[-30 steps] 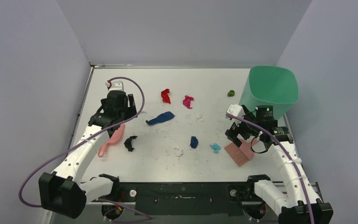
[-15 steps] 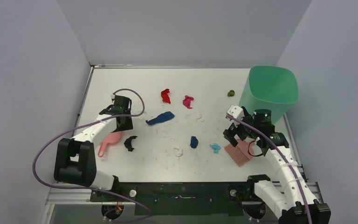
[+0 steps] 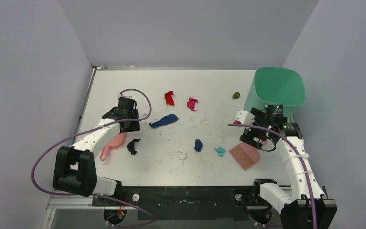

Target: Sweep away the paper scraps from the table

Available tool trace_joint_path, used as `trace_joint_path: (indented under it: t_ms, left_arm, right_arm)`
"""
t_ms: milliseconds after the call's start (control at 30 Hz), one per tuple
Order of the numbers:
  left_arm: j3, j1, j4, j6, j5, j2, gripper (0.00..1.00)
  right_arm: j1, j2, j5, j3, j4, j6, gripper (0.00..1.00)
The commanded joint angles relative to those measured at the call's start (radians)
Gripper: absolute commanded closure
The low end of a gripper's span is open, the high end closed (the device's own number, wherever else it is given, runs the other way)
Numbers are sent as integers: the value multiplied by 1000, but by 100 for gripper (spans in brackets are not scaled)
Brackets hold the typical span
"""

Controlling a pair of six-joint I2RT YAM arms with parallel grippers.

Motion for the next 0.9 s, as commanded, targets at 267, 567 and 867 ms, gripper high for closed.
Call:
trace_joint_path:
  t_ms: [267,567,867]
  left_arm:
    - [-12,-90,84,44,68,-232,37]
    - [-16,-110,82,39,125,-298,37]
    - [-6,-104,77,35,169,-295,37]
  right_arm:
    - [-365,200,103,-131,-89,-880,8]
    - [-377,313,68,-242,154,-1053,6]
    - [-316,401,47,-232,198,-1009,9]
